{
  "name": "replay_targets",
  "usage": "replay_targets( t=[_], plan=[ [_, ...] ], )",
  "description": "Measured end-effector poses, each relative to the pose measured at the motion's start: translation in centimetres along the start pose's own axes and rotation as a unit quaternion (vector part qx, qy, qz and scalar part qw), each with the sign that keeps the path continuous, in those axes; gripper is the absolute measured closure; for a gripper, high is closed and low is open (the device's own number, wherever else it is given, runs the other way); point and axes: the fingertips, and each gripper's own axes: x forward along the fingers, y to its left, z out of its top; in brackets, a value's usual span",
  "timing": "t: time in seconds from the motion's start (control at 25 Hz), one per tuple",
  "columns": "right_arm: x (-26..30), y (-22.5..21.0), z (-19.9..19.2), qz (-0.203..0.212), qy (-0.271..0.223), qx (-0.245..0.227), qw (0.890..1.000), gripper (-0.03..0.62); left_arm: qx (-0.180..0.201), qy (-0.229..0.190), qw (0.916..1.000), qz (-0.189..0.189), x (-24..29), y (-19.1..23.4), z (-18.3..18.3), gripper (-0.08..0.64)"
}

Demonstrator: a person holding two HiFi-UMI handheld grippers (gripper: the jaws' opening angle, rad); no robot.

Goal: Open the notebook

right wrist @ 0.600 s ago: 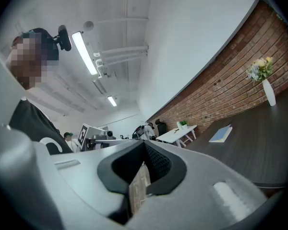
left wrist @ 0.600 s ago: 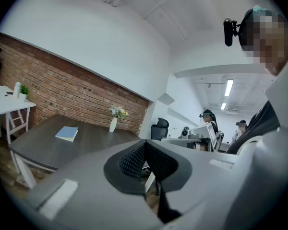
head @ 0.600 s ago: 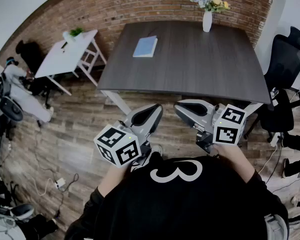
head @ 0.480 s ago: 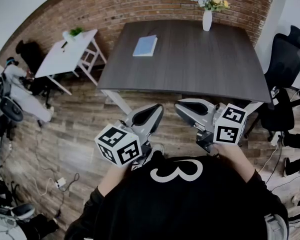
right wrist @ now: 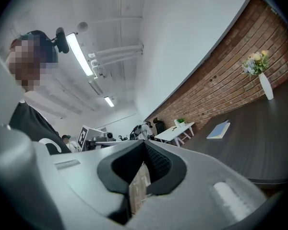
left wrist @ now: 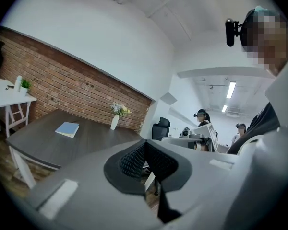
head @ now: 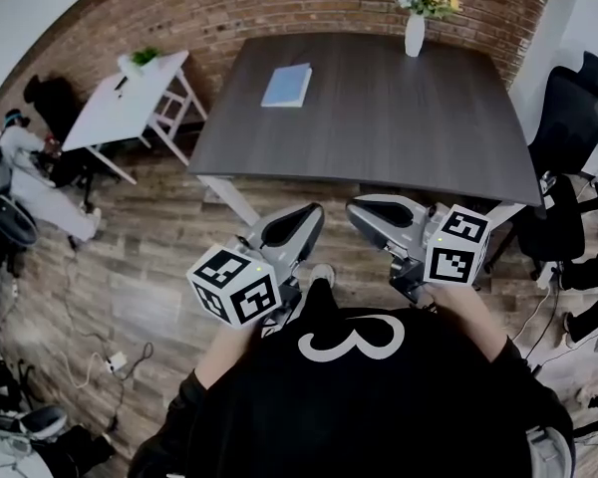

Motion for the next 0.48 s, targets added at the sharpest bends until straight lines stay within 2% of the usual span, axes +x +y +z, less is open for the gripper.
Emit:
replay_targets(
  t=[0.48],
  plan=[
    [3.0, -5.7, 0.8, -0.026, -0.001, 0.023, 0.999, 0.591, -0.019, 0.013, 0.9996, -0.014, 3.7, 5.6, 1.0, 0.545]
  ],
)
